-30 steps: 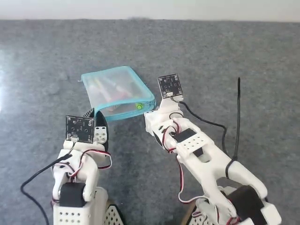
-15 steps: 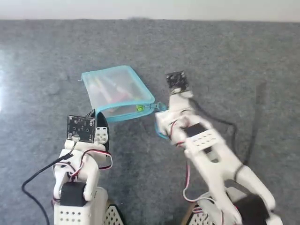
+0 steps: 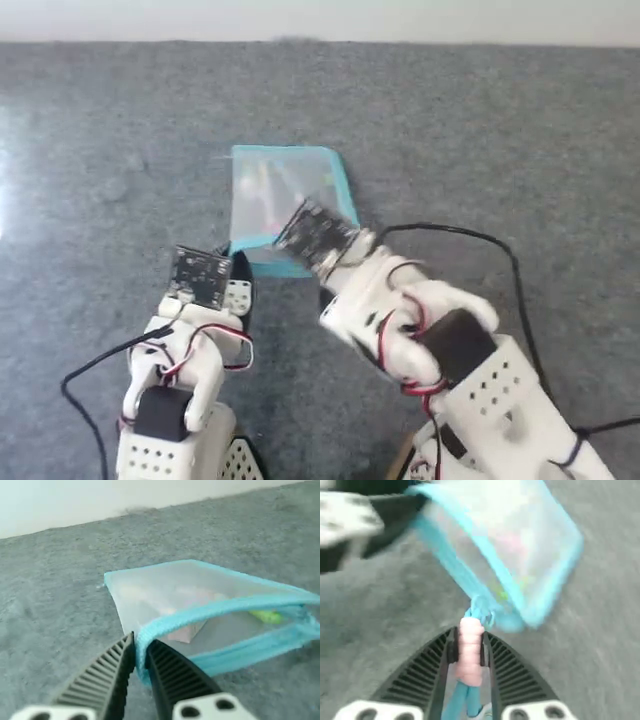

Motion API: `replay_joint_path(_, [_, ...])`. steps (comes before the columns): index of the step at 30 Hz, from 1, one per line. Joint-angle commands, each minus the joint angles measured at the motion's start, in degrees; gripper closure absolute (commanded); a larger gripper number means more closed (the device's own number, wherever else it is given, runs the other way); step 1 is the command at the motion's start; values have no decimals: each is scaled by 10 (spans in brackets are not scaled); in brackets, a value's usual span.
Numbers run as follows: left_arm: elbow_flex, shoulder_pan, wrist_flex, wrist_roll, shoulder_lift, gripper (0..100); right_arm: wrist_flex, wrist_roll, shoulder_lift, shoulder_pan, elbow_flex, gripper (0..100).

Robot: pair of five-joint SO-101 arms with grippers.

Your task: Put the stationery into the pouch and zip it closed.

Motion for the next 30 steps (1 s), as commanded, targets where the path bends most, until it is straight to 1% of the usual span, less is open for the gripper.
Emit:
replay_joint_path(1, [-5, 49, 11, -27, 2, 989, -33, 11, 22, -57, -36, 991])
replay_joint_path(3, [1, 62, 10, -27, 3, 989, -50, 10, 29, -72, -40, 991])
replay_joint_path(6, [6, 62, 9, -27, 3, 989, -51, 8, 29, -90, -57, 991])
replay_joint_path(10, [7, 62, 9, -26, 3, 989, -48, -5, -5, -109, -57, 991])
replay_joint_path(12, [4, 54, 4, -6, 3, 989, -19, -10, -19, -72, -56, 991])
replay_joint_path(14, [-7, 7, 1, 8, 2, 989, 4, -31, -30, -1, -41, 990])
replay_joint_path(16, [-18, -50, -6, 14, 0, 989, -6, -40, -34, 64, -2, 987])
replay_joint_path(18, [-22, -94, -27, 43, 2, 989, -29, -43, -33, 80, 47, 958])
replay_joint_path(20, [-29, -122, -32, 56, 2, 989, -49, -44, -33, 80, 94, 902])
replay_joint_path(23, [-29, -129, -32, 58, 2, 989, -94, -48, -33, 80, 150, 824])
replay_joint_path(30, [-27, -126, -34, 59, 2, 989, -175, -62, -33, 13, 248, 810])
